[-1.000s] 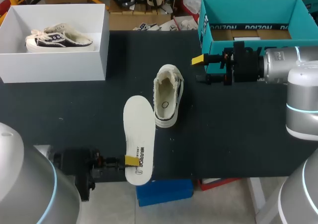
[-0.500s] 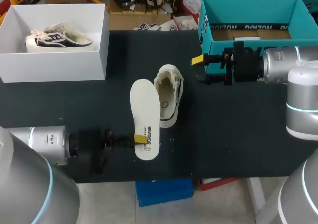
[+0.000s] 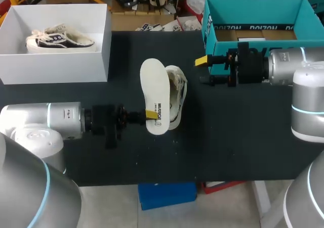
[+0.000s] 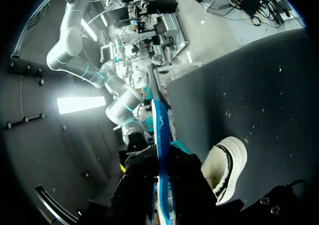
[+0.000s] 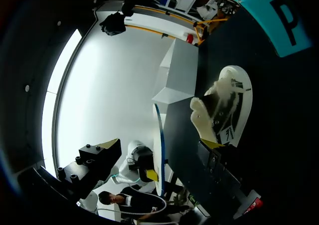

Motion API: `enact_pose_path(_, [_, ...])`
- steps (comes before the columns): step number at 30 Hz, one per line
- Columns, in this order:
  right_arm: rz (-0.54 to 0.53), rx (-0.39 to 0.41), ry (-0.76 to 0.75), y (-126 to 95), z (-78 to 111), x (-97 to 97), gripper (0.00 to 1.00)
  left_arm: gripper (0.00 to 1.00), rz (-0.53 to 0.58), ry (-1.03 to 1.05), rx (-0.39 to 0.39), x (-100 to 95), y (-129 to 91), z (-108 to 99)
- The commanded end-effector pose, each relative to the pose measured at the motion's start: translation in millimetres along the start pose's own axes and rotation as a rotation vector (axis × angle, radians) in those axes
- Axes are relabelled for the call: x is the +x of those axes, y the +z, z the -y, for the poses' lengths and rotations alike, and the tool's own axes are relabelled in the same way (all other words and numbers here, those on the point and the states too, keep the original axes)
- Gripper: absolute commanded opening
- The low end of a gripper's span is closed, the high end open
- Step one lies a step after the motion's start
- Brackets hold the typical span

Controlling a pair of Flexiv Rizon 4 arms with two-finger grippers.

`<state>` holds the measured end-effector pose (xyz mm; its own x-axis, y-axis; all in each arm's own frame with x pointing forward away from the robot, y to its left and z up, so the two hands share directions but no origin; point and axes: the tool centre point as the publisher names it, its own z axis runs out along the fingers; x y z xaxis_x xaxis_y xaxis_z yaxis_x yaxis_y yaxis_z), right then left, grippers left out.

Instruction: Take the shoe out of the shoebox, open the shoe tongue, remove and reinsert the insole, then place the shoe into the shoebox

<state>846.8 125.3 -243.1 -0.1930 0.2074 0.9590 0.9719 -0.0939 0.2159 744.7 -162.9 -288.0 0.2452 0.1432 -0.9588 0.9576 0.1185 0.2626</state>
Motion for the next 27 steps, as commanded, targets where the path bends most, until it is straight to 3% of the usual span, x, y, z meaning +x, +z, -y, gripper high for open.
enact_pose_path(1, [0.001, -0.004, 0.000, 1.0, 1.2, -0.3, 1.00, 0.00, 0.002, -0.003, 0.013, 3.7, 15.0, -16.4])
enact_pose_path(21, [0.001, -0.004, 0.000, 1.0, 1.2, -0.3, 1.00, 0.00, 0.002, -0.004, 0.014, 3.7, 15.2, -16.3])
enact_pose_path(27, [0.022, 0.098, -0.030, 18.1, 4.6, -1.8, 1.00, 0.00, 0.002, -0.004, 0.014, 3.7, 15.2, -16.3])
